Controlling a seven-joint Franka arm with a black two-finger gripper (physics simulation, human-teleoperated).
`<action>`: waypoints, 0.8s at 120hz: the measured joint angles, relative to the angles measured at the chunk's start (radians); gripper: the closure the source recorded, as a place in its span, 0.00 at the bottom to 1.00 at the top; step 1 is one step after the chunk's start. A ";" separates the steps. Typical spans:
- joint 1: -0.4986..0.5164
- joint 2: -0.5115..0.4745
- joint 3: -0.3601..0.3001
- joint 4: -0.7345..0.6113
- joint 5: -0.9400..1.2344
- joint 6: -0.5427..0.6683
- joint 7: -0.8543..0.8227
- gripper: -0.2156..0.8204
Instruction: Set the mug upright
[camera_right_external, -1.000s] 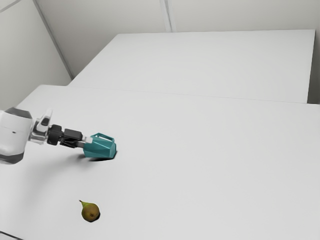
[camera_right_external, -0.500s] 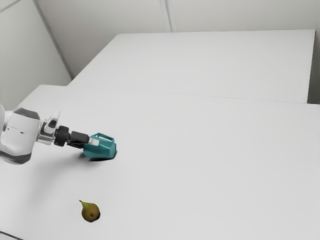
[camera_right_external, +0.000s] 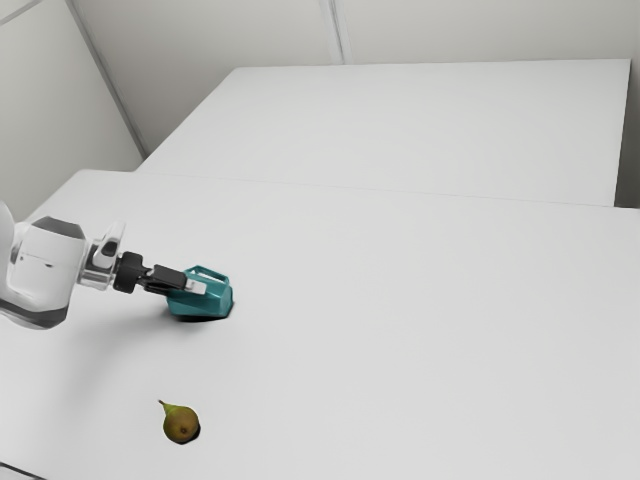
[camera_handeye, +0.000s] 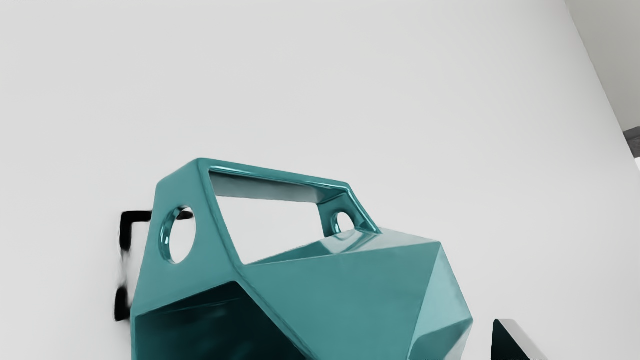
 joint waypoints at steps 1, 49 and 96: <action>0.000 0.000 0.000 0.000 0.000 0.000 0.000 0.54; -0.014 -0.012 -0.004 0.001 -0.002 0.002 0.009 0.80; -0.069 -0.090 -0.004 -0.004 -0.009 0.008 -0.002 0.95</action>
